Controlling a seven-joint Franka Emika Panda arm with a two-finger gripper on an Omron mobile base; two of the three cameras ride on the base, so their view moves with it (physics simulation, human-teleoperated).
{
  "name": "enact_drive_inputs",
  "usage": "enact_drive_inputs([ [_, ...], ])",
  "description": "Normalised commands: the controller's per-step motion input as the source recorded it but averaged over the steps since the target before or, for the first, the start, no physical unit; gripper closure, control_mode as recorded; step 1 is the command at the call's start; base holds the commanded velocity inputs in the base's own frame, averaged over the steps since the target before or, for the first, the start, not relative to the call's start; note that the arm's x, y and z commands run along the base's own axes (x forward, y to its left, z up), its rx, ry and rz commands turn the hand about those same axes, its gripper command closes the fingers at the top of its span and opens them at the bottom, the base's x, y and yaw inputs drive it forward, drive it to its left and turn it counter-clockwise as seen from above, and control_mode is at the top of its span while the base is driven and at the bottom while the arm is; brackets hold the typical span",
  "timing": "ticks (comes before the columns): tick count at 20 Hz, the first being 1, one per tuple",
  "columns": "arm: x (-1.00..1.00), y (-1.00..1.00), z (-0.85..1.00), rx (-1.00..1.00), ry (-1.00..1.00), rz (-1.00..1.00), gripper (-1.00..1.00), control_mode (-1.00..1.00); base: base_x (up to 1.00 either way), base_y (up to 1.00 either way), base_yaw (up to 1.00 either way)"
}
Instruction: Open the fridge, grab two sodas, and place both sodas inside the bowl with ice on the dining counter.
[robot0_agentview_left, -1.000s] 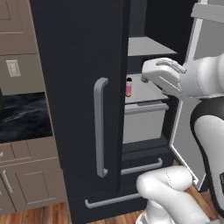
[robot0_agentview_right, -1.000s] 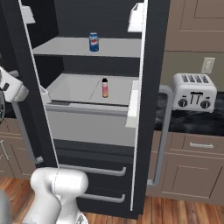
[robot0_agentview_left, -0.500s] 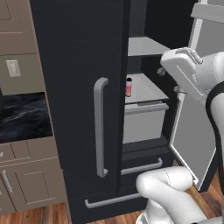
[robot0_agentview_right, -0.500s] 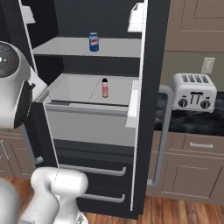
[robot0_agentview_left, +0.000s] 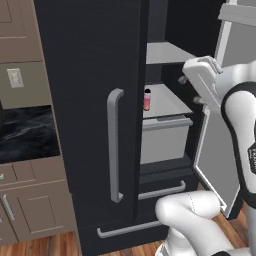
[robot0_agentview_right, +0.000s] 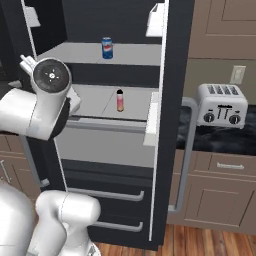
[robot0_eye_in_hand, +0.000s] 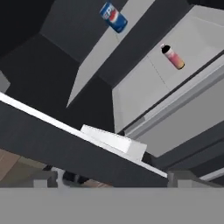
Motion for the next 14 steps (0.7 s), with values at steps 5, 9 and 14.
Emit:
enact_drive_inputs([
  [5,0.84,0.0,-0.24,0.13,0.05,0.0,-1.0,-1.0,0.0,0.0,0.0],
  [9,0.81,0.01,-0.18,0.12,0.08,0.0,-1.0,-1.0,0.0,0.0,0.0],
  [14,0.74,0.16,-0.22,0.11,0.07,0.04,-1.0,-1.0,0.0,0.0,0.0],
])
